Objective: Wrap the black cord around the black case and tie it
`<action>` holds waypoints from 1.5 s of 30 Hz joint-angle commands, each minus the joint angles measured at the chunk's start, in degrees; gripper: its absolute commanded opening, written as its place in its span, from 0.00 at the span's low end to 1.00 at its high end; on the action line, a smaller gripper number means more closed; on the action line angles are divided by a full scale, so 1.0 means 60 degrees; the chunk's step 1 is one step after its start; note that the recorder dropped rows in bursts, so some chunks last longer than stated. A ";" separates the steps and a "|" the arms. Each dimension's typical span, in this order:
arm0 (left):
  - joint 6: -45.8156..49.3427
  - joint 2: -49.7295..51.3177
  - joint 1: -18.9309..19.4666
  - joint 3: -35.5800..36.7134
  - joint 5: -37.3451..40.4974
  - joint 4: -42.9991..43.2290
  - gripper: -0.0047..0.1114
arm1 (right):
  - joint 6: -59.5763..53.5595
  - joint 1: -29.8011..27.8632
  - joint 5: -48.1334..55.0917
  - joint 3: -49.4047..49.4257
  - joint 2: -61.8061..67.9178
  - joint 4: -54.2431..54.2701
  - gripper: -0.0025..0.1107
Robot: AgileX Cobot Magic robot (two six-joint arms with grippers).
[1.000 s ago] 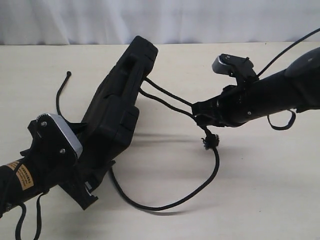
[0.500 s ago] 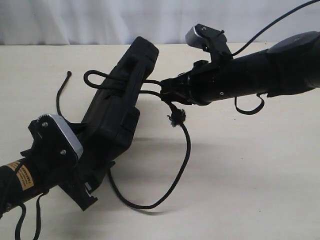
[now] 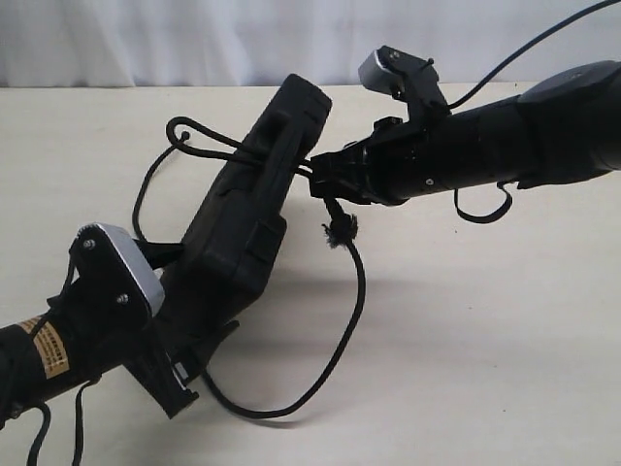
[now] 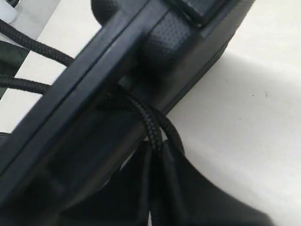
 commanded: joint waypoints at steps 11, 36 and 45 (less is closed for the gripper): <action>0.0303 -0.0289 -0.0084 0.0051 0.0272 0.0369 0.83 | -0.0046 0.0006 0.0034 0.0004 -0.0050 -0.0069 0.06; -0.6577 -0.7946 0.0075 -0.0078 0.4763 0.2190 0.83 | 0.0035 0.0006 0.0031 0.0004 -0.0050 -0.0049 0.06; -0.4722 -0.5942 0.2031 -0.2554 0.7270 -0.1085 0.83 | 0.0007 0.0006 -0.0009 0.0004 -0.0050 -0.0049 0.06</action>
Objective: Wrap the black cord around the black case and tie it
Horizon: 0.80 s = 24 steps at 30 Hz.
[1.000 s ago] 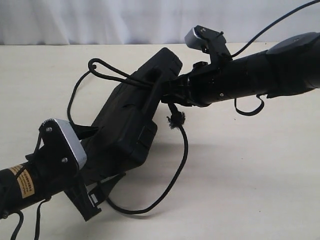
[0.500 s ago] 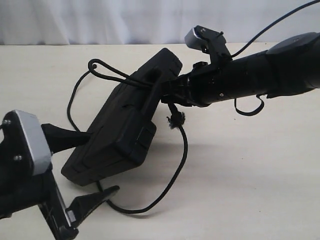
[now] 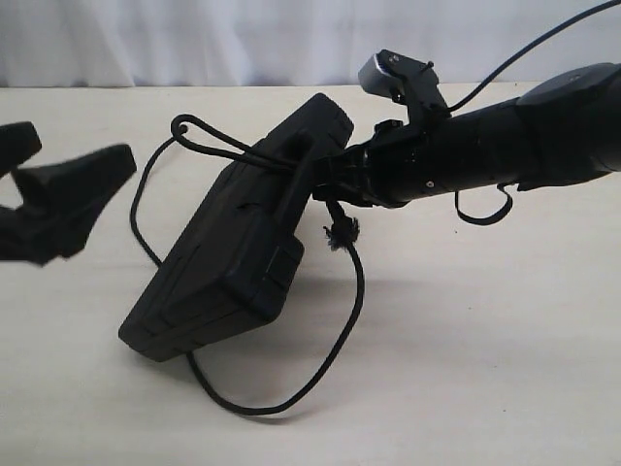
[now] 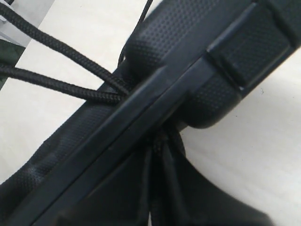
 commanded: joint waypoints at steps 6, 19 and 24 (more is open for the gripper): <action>0.0544 0.3738 0.0651 -0.3725 0.4043 -0.0028 0.83 | -0.0081 0.0006 0.0008 -0.0016 -0.0050 0.0023 0.06; 0.7152 0.6216 0.1116 -0.6409 0.6784 -0.6883 0.83 | -0.0081 0.0006 0.0008 -0.0016 -0.0050 0.0023 0.06; 0.9114 0.7040 0.2056 -0.7015 0.8654 -0.9423 0.70 | -0.0063 0.0006 0.0008 -0.0016 -0.0050 0.0023 0.06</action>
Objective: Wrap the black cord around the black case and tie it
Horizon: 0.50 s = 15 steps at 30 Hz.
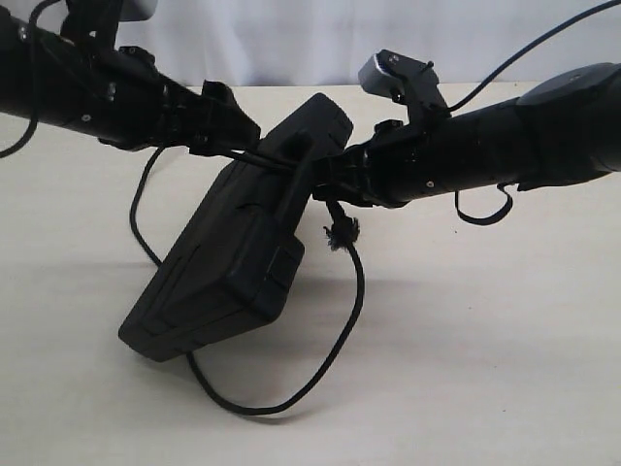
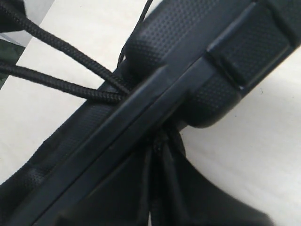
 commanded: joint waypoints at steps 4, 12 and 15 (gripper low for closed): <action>0.1893 0.0840 0.1112 -0.0422 0.1814 -0.2443 0.39 | -0.0045 0.0006 0.0008 -0.0016 -0.0050 0.0023 0.06; 0.1914 0.0844 0.1326 -0.0422 0.1913 -0.2443 0.04 | 0.0188 0.0006 -0.0029 -0.0016 -0.0050 0.0023 0.31; 0.1914 0.0844 0.1326 -0.0422 0.1913 -0.2443 0.04 | 0.0425 0.0006 -0.0003 -0.0016 -0.0050 -0.0330 0.46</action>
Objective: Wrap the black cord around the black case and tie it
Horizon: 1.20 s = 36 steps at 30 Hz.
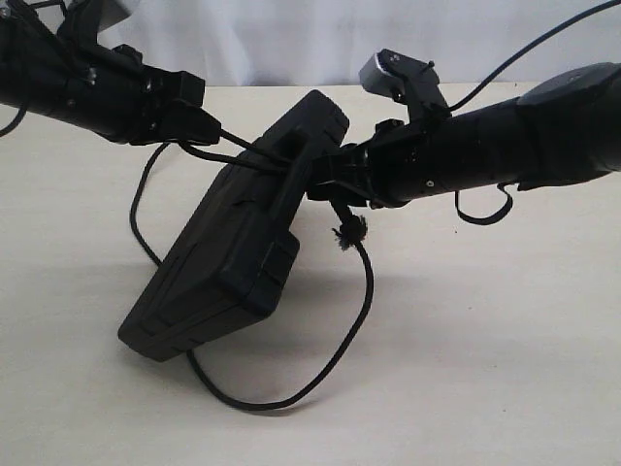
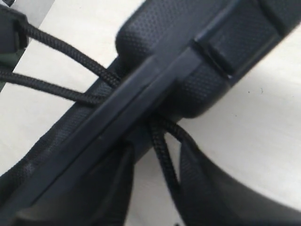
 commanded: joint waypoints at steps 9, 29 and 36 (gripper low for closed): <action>0.0027 -0.0008 0.0023 0.0002 0.0148 -0.0122 0.04 | 0.3382 -0.0432 0.0038 -0.0016 -0.0799 -0.4398 0.60; 0.0027 -0.0008 -0.0669 0.0002 0.0550 0.0160 0.04 | -0.0489 0.1244 -0.0039 0.0164 -0.1734 -0.6289 0.60; 0.0027 -0.0008 -0.0648 0.0002 0.0409 0.0683 0.04 | -0.1486 0.1786 -0.1759 0.0270 -0.0550 -0.6255 0.60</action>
